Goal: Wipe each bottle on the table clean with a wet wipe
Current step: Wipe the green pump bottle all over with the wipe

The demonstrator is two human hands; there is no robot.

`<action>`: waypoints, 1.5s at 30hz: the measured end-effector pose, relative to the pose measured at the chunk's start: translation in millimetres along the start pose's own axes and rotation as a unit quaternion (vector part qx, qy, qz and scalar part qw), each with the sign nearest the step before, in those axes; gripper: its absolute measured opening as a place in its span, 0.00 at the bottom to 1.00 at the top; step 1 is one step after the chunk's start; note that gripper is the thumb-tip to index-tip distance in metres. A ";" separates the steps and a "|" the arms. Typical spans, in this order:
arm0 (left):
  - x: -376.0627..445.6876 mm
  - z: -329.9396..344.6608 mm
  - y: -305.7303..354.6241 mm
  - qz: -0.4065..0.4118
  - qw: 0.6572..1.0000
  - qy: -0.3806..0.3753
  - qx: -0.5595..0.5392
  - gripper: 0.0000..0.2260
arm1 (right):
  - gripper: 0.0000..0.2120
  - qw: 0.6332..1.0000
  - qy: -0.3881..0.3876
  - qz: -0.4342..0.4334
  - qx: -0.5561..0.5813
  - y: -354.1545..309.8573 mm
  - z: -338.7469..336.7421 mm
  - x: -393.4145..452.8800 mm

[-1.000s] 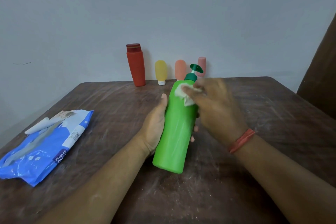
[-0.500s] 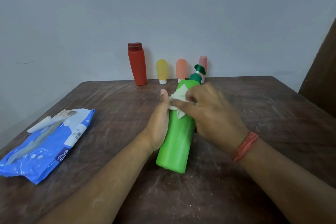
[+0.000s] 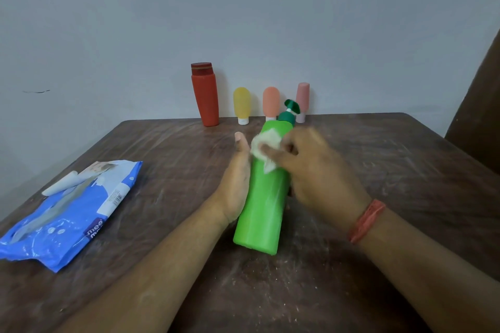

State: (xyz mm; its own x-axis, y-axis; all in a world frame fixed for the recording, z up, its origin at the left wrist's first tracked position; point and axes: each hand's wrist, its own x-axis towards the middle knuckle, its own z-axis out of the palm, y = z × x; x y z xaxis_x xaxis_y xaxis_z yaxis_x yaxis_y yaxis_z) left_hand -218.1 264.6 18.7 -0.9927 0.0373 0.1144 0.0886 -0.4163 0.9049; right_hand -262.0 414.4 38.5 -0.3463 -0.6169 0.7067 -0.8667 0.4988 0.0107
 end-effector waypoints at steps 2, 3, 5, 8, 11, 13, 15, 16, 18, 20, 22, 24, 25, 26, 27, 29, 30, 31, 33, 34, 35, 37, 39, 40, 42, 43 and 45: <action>-2.3 -4.8 -0.5 -0.008 1.000 -0.015 -0.026 0.41 | 0.19 0.995 -0.024 -0.102 -0.005 0.0 1.6 -9.1; -3.1 -5.6 -0.4 -0.014 0.999 -0.029 -0.034 0.41 | 0.19 0.994 -0.008 -0.110 -0.018 8.1 1.1 -5.8; -2.8 -6.2 -1.6 -0.019 0.996 -0.068 -0.047 0.41 | 0.16 0.998 0.051 -0.028 -0.030 21.2 1.0 5.3; -0.4 -10.6 -5.3 -0.023 0.993 -0.095 -0.069 0.41 | 0.12 0.995 0.062 0.064 0.042 16.3 3.4 1.5; 0.6 -19.6 -6.4 -0.045 0.991 -0.082 -0.097 0.41 | 0.14 0.996 0.019 -0.077 0.027 9.9 7.9 -12.7; 1.5 -22.7 -7.6 -0.043 0.992 -0.069 -0.096 0.39 | 0.15 0.998 0.054 -0.038 0.004 18.3 8.2 -4.7; 1.2 -23.4 -8.7 -0.036 0.994 -0.056 -0.083 0.38 | 0.16 0.996 0.072 0.053 0.019 19.6 8.7 0.7; 0.6 -24.3 -8.7 -0.033 0.995 -0.047 -0.082 0.37 | 0.19 0.996 0.064 0.048 0.035 15.0 8.0 -1.7; 0.2 -27.3 -7.9 -0.027 0.995 -0.024 -0.096 0.35 | 0.17 0.999 0.016 -0.011 0.037 5.2 7.2 -10.9; 0.3 -28.3 -6.3 -0.024 0.994 -0.014 -0.106 0.34 | 0.16 0.998 0.022 -0.045 0.027 5.6 6.9 -12.6; 0.1 -24.7 -6.6 -0.024 0.994 -0.026 -0.107 0.35 | 0.13 0.997 0.053 0.039 0.042 13.4 8.4 1.1; 0.3 -21.0 -8.3 -0.029 0.993 -0.035 -0.104 0.36 | 0.11 0.986 0.087 0.119 0.074 16.5 11.1 9.9; 0.2 -19.9 -8.8 -0.032 0.993 -0.037 -0.103 0.36 | 0.10 0.981 0.089 0.143 0.094 15.0 12.4 8.7; 0.3 -19.4 -9.3 -0.033 0.994 -0.034 -0.101 0.36 | 0.09 0.977 0.091 0.156 0.114 12.7 13.1 5.0; 0.5 -19.1 -9.0 -0.032 0.994 -0.026 -0.098 0.35 | 0.08 0.973 0.087 0.167 0.134 9.9 14.1 0.6; 1.2 -18.5 -7.3 -0.022 0.995 0.009 -0.101 0.33 | 0.05 0.967 0.071 0.182 0.164 0.7 15.7 -6.7; 1.7 -18.7 -7.1 -0.010 0.994 0.034 -0.101 0.32 | 0.04 0.965 0.064 0.184 0.175 -2.9 16.7 -8.1; 2.5 -19.3 -7.3 0.004 0.993 0.062 -0.099 0.32 | 0.04 0.963 0.058 0.185 0.185 -5.5 18.5 -8.0; 4.4 -23.3 -7.9 0.028 0.988 0.124 -0.089 0.31 | 0.04 0.961 0.048 0.188 0.197 -9.5 22.2 -6.4; 5.2 -25.9 -7.6 0.036 0.984 0.155 -0.073 0.29 | 0.04 0.960 0.043 0.189 0.202 -10.9 24.1 -6.1; 6.0 -28.5 -7.1 0.041 0.981 0.183 -0.056 0.28 | 0.04 0.959 0.038 0.191 0.208 -12.3 25.8 -6.4; 7.4 -33.1 -6.6 0.041 0.974 0.220 -0.037 0.27 | 0.04 0.957 0.029 0.189 0.217 -14.3 28.1 -8.3; 7.4 -35.4 -5.4 0.031 0.970 0.238 -0.046 0.30 | 0.05 0.959 0.006 0.181 0.219 -15.5 29.2 -10.1; 7.7 -37.3 -5.1 0.025 0.968 0.244 -0.055 0.31 | 0.06 0.960 -0.012 0.173 0.220 -15.9 29.5 -10.9; 9.1 -42.7 -4.0 0.018 0.964 0.255 -0.077 0.32 | 0.07 0.962 -0.043 0.147 0.226 -16.6 28.7 -12.9; 9.4 -45.7 -2.8 0.016 0.962 0.259 -0.089 0.32 | 0.07 0.963 -0.055 0.131 0.230 -17.6 27.2 -14.0; 9.2 -50.3 0.3 0.009 0.959 0.256 -0.121 0.35 | 0.08 0.965 -0.075 0.092 0.232 -18.5 22.8 -15.9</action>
State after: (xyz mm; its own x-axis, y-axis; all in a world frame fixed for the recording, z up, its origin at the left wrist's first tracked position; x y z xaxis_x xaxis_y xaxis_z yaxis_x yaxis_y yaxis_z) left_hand -231.3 219.1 -0.6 -0.9068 -0.3963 -0.1434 0.1459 -0.6145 0.7753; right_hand -248.6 401.1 10.9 -0.5284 -0.6422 0.5553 -0.8406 0.3039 -0.4484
